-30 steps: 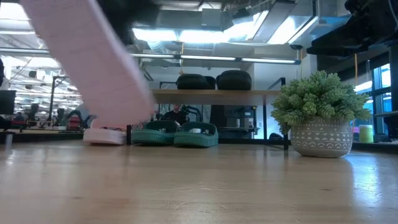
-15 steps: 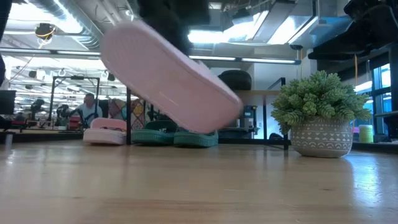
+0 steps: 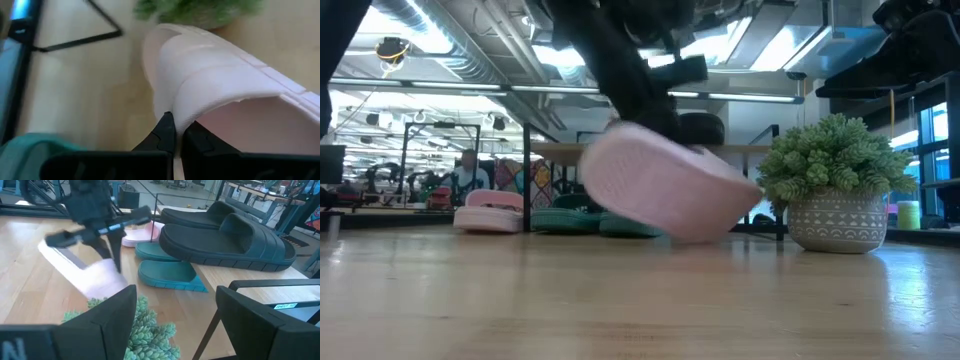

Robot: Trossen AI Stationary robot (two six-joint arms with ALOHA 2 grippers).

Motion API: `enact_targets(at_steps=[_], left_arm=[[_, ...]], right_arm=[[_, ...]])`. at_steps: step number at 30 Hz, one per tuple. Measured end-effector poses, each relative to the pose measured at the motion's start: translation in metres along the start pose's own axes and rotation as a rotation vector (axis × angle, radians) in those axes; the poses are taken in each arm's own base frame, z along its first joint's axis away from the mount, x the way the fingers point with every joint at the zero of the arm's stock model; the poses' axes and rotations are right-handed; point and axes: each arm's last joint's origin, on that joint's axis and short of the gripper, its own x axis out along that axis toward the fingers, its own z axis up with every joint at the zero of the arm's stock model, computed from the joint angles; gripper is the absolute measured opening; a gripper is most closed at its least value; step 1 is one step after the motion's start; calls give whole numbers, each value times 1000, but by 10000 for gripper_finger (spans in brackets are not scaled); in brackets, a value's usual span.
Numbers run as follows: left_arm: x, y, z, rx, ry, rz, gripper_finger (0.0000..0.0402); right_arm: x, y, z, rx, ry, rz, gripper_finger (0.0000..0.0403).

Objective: Pick and place slides into the shelf
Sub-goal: Put the left pink slide under the shelf

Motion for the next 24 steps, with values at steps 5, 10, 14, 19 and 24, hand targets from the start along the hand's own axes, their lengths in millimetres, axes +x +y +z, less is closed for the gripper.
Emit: enact_targets(at_steps=[5, 10, 14, 19, 24], left_arm=[[8, 7, -3, -16, 23, 107, 2], [10, 13, -3, -25, 31, 223, 2], [12, 18, -4, -41, 18, 178, 2], [14, 25, -5, -91, 16, 189, 14], [17, 35, -7, -112, 20, 208, 23]], right_arm=[[0, 0, 0, 0, 0, 0, 272], [0, 0, 0, 1, 0, 0, 272], [0, 0, 0, 4, -1, 0, 272], [0, 0, 0, 4, -2, 0, 272], [0, 0, 0, 5, -2, 0, 272]])
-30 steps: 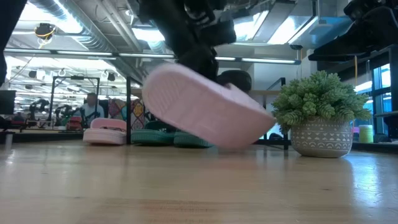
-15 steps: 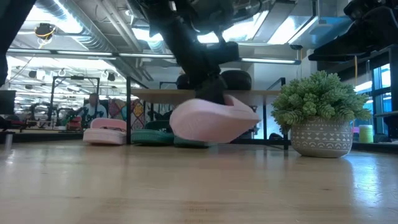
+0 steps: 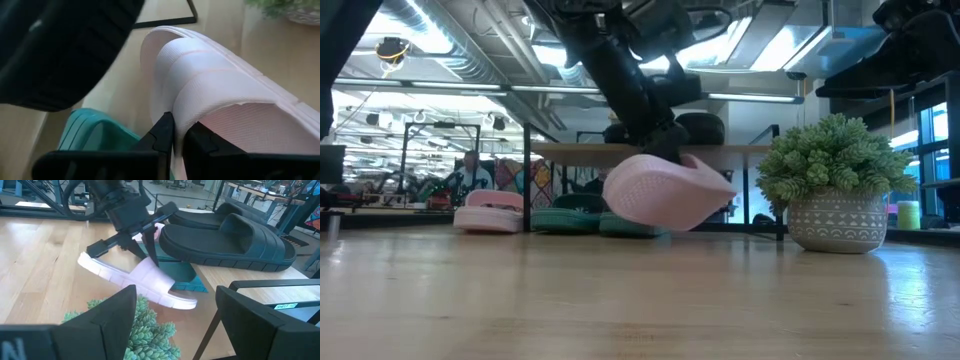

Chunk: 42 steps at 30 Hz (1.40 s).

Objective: Pick and place slides into the shelf
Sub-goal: Put the left pink slide under the shelf

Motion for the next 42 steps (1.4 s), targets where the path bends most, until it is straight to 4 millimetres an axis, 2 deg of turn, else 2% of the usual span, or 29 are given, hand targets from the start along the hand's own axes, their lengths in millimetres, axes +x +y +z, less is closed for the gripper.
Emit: enact_targets(at_steps=[13, 25, 33, 37, 42], left_arm=[[1, 4, 0, -14, 3, 5, 33], [1, 4, 0, -27, 4, 3, 104], [1, 3, -1, -24, 8, 2, 122], [-9, -1, -2, 10, 34, -69, 123], [-35, -3, -7, 77, 104, -302, 123]], right_arm=[[0, 0, 0, 0, 0, 0, 272], [0, 0, 0, 0, 0, 0, 272], [0, 0, 0, 10, 0, 0, 272], [0, 0, 0, 26, 1, 0, 272], [0, 0, 0, 23, 4, 1, 272]])
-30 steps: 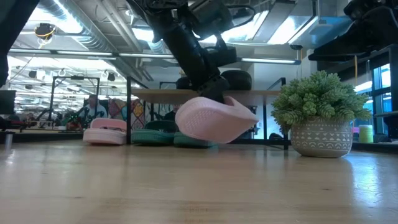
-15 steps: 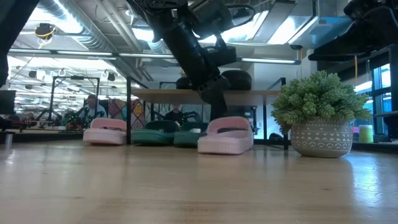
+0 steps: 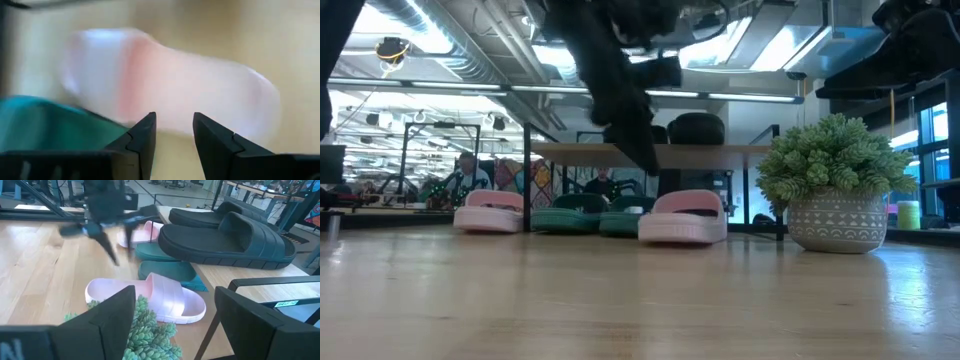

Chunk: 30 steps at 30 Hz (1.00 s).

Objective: Pick and place slides into the shelf
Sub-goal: Put the left pink slide under the shelf

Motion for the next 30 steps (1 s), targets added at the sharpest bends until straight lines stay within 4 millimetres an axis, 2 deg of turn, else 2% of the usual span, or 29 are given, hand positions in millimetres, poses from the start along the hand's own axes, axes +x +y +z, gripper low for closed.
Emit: enact_targets(at_steps=[3, 6, 9, 20, 22, 27, 30], left_arm=[[-16, -6, -2, 55, -15, -261, 123], [-21, -15, -3, 112, -49, -541, 123], [-20, -21, -3, 168, -96, -680, 123], [25, -36, -5, 201, -97, -690, 123], [30, -40, -6, 211, -88, -671, 123], [36, -52, -9, 256, -19, -487, 123], [35, -57, -7, 270, -29, -476, 123]], right_arm=[[0, 0, -1, -6, 7, 0, 272], [0, 0, -1, -8, 10, 0, 272], [0, 0, -2, -8, 15, 0, 272], [0, 0, -3, 12, 26, 0, 272], [0, 0, -3, 11, 27, -1, 272], [0, 0, -3, 10, 29, -1, 272], [0, 0, -3, 11, 29, -1, 272]])
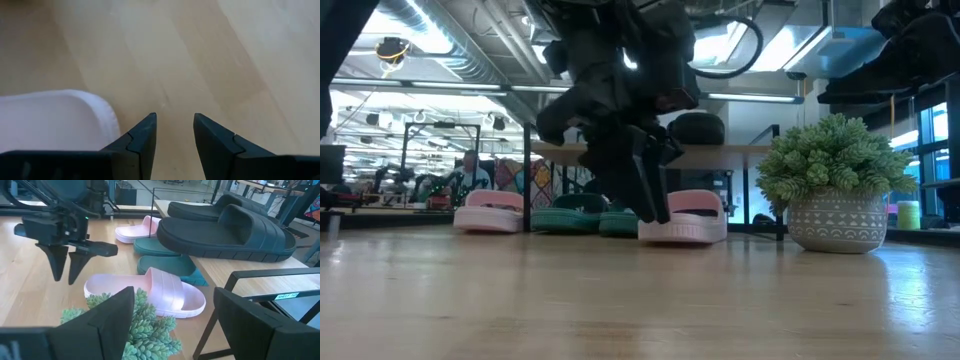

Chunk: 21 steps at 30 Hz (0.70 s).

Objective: Pick and place slides into the shelf
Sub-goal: Put the left pink slide under the shelf

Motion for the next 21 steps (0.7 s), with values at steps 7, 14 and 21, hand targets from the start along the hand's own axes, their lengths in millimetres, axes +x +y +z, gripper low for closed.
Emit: enact_targets(at_steps=[7, 14, 21], left_arm=[[0, 2, 1, -1, -10, 7, 123], [12, 16, -2, -19, -35, 49, 123], [19, 27, -9, -38, 22, 190, 123]], right_arm=[[0, 0, 0, 3, 0, 0, 272], [0, 0, -1, 20, 6, 0, 272], [0, 0, -2, 16, 15, 0, 272]])
